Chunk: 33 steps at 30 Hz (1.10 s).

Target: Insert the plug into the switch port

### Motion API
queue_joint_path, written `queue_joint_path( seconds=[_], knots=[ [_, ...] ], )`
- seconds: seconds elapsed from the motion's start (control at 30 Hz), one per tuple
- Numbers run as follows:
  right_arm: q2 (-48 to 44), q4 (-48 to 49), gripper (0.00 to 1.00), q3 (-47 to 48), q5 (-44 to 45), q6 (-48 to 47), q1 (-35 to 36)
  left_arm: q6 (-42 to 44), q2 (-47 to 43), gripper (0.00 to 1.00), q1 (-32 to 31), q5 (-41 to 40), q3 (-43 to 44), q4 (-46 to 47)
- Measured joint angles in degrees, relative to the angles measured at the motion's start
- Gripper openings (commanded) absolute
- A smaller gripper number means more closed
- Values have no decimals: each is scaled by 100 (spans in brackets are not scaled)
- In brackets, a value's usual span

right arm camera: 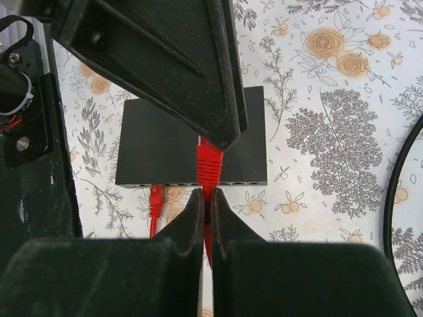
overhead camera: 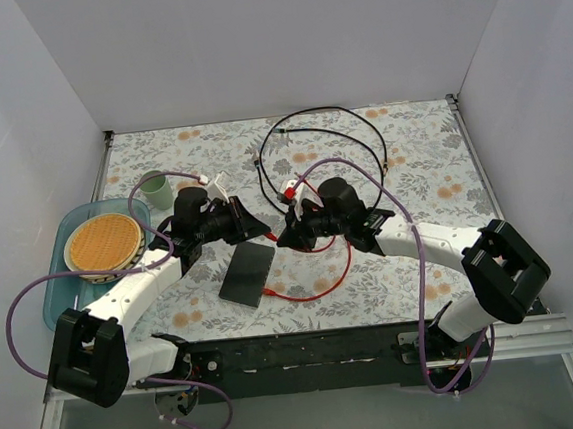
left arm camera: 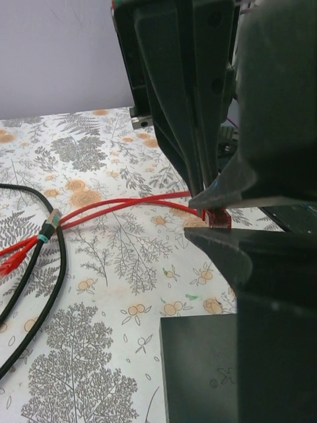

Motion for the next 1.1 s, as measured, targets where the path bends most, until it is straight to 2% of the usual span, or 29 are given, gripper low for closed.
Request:
queue_joint_path(
  seconds=[0.1,0.13,0.17,0.27,0.37,0.43,0.63,0.7,0.83,0.87,0.9,1.03,1.07,1.1],
  knots=[
    [-2,-7,6,-33,94,59,11,-61,0,0,-26,52,2,129],
    [0,-9,12,-37,116,87,11,-66,-2,0,-37,46,2,133],
    [-2,-4,22,-37,125,118,13,-72,0,0,-37,46,2,131],
    [-2,42,38,-37,162,201,24,-94,-2,0,-37,39,2,144],
    [-2,151,43,-37,203,254,59,-92,-2,0,-39,26,0,107],
    [-2,179,43,-37,234,275,72,-92,-2,0,-46,11,0,101],
    [9,251,41,-26,284,304,133,-92,-2,0,-57,-7,0,79],
    [24,275,37,-26,306,321,140,-92,-2,0,-57,-9,0,79],
    [103,297,19,-24,378,376,173,-90,-2,0,-57,-7,0,76],
    [133,295,9,-15,398,404,173,-87,-2,0,-57,-7,0,76],
    [166,297,5,2,411,420,173,-79,-4,0,-57,-11,0,68],
    [258,275,1,70,444,466,179,-50,-7,0,-50,-87,0,33],
    [260,269,1,76,459,468,186,-52,-7,1,-50,-101,0,31],
    [260,264,1,76,483,468,197,-52,-7,15,-50,-105,0,31]
  ],
)
